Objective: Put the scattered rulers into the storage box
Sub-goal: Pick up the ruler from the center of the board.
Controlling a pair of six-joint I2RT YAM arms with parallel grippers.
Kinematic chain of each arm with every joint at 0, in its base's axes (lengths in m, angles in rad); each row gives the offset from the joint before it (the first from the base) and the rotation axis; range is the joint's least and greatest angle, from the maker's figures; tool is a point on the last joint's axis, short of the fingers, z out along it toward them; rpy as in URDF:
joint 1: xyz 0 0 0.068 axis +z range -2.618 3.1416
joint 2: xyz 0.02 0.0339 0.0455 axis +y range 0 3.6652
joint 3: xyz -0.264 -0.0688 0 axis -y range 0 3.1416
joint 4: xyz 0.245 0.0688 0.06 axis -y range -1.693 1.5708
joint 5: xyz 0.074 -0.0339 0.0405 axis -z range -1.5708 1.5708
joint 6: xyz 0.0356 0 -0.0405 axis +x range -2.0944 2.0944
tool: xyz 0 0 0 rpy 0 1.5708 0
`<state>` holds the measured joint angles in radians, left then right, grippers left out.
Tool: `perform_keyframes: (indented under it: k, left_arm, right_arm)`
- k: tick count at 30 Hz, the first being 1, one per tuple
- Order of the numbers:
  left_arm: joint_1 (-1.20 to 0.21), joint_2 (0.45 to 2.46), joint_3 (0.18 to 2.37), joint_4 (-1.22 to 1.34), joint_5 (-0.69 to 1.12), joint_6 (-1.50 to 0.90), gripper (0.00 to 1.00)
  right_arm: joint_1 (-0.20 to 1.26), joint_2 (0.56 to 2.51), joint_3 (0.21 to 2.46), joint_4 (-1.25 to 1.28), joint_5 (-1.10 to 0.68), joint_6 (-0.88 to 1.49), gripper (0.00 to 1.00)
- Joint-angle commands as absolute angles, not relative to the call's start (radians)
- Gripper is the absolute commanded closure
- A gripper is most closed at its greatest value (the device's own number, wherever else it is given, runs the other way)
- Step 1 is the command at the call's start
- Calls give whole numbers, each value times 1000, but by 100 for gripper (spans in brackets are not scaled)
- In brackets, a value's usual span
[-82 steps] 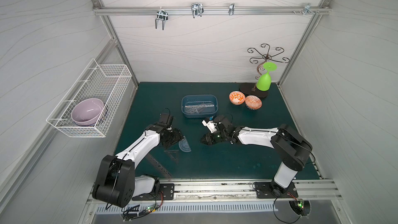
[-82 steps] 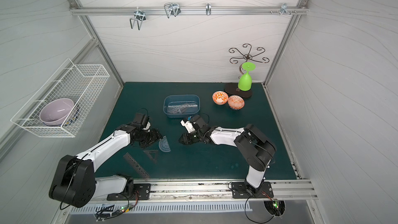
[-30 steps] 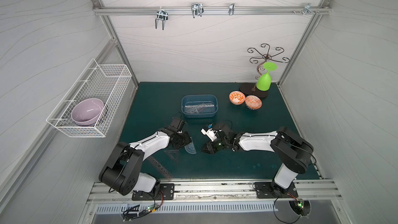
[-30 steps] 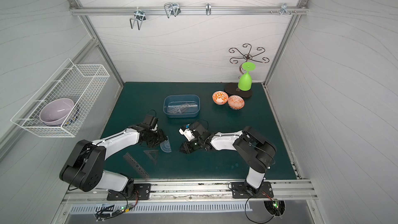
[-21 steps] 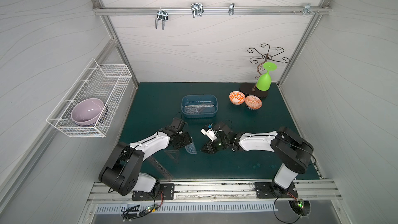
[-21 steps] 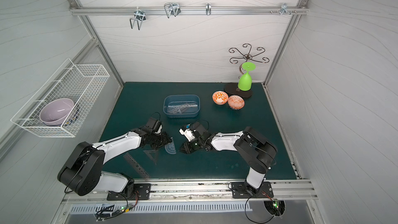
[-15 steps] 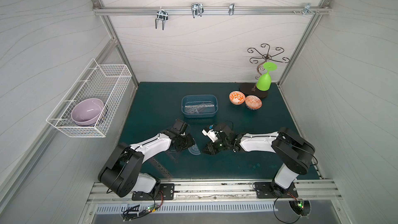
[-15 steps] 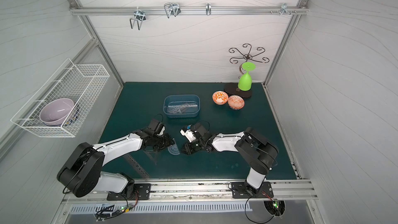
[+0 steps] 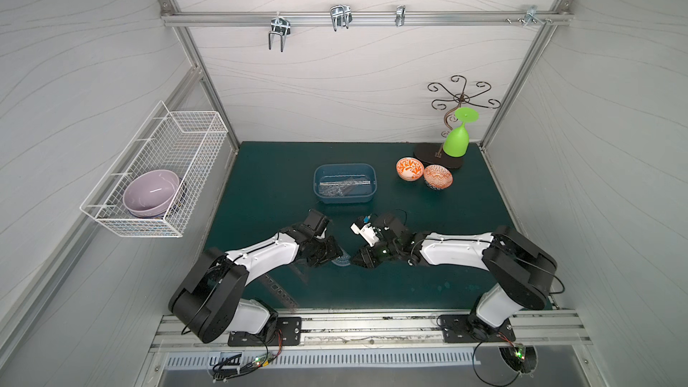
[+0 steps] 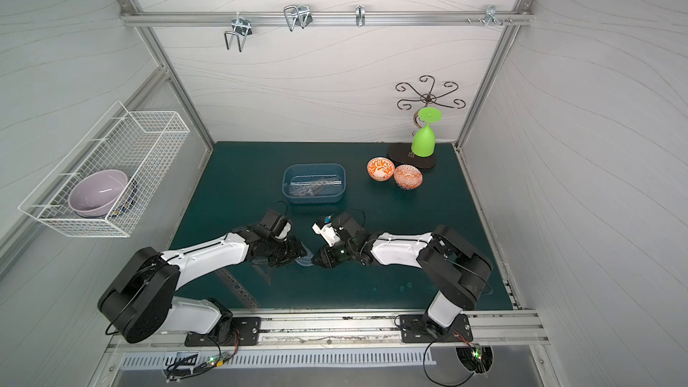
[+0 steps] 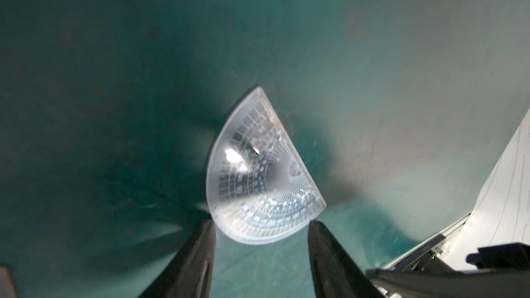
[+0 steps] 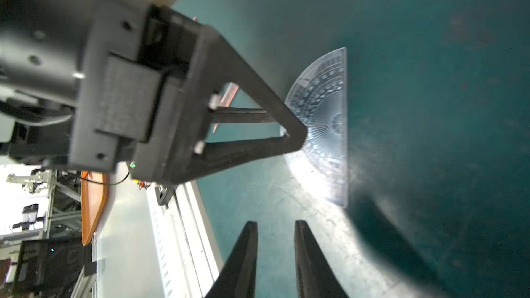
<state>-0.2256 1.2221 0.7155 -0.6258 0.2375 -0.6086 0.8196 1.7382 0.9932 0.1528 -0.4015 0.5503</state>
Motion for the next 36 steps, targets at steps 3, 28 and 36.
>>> perform_keyframes:
  k: [3,28,36]
  left_arm:
    - [-232,1296,728,-527,199,-667,21]
    - [-329,1477,664,-387,252,-722,44]
    - [-407,1446,624,-371,283,-770,44]
  right_arm:
    - [889,1735,908,194,-463,482,69]
    - [948,1702,801,213,-479,443,71]
    - [949,1689,787,214,-463,452,71]
